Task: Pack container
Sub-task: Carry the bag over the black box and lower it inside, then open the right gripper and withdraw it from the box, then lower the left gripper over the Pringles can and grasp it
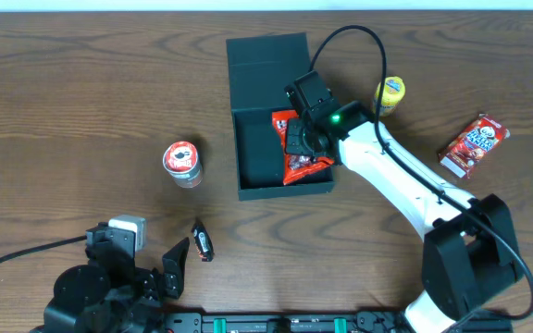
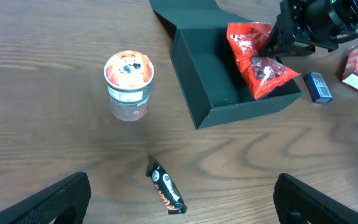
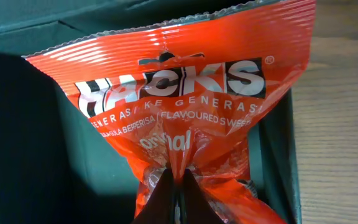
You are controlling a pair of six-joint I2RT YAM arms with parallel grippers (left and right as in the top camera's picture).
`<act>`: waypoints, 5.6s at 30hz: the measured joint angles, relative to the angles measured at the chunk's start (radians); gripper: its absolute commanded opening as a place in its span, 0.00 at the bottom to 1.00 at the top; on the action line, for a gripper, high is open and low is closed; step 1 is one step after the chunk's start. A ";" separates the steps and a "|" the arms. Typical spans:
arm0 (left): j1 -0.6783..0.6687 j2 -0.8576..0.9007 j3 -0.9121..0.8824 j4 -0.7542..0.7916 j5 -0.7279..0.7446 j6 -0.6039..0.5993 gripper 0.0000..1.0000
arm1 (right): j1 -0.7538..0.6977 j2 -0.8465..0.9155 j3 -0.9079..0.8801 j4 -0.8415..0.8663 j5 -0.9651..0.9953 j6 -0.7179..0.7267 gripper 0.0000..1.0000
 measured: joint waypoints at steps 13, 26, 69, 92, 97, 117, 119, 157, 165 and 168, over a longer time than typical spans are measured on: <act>0.000 0.000 0.000 0.000 0.000 0.000 0.95 | 0.000 0.000 0.000 0.000 0.005 0.025 0.29; 0.000 0.000 0.000 0.000 0.000 0.000 0.95 | 0.010 -0.012 0.000 -0.010 -0.034 0.023 0.99; 0.000 0.418 -0.079 0.186 -0.119 -0.109 0.95 | 0.476 -0.755 -0.328 -0.495 0.266 0.105 0.99; 0.000 0.846 -0.406 0.985 -0.277 -0.107 0.95 | 0.486 -0.755 -0.339 -0.487 0.360 0.134 0.99; 0.000 0.979 -0.407 1.127 -0.298 -0.105 0.95 | 0.486 -0.756 -0.340 -0.487 0.365 0.134 0.99; 0.046 1.095 -0.409 1.345 -0.345 -0.105 0.95 | 0.486 -0.755 -0.340 -0.486 0.388 0.134 0.99; 0.046 1.097 -0.409 1.358 -0.341 -0.104 0.95 | 0.486 -0.755 -0.340 -0.486 0.389 0.134 0.99; 0.046 1.151 -0.409 1.439 -0.311 -0.082 0.65 | 0.486 -0.755 -0.340 -0.480 0.392 0.134 0.99; 0.046 1.151 -0.409 1.442 -0.311 -0.082 0.43 | 0.486 -0.755 -0.340 -0.480 0.392 0.134 0.99; 0.046 1.151 -0.409 1.442 -0.311 -0.082 0.42 | 0.486 -0.755 -0.340 -0.480 0.392 0.134 0.99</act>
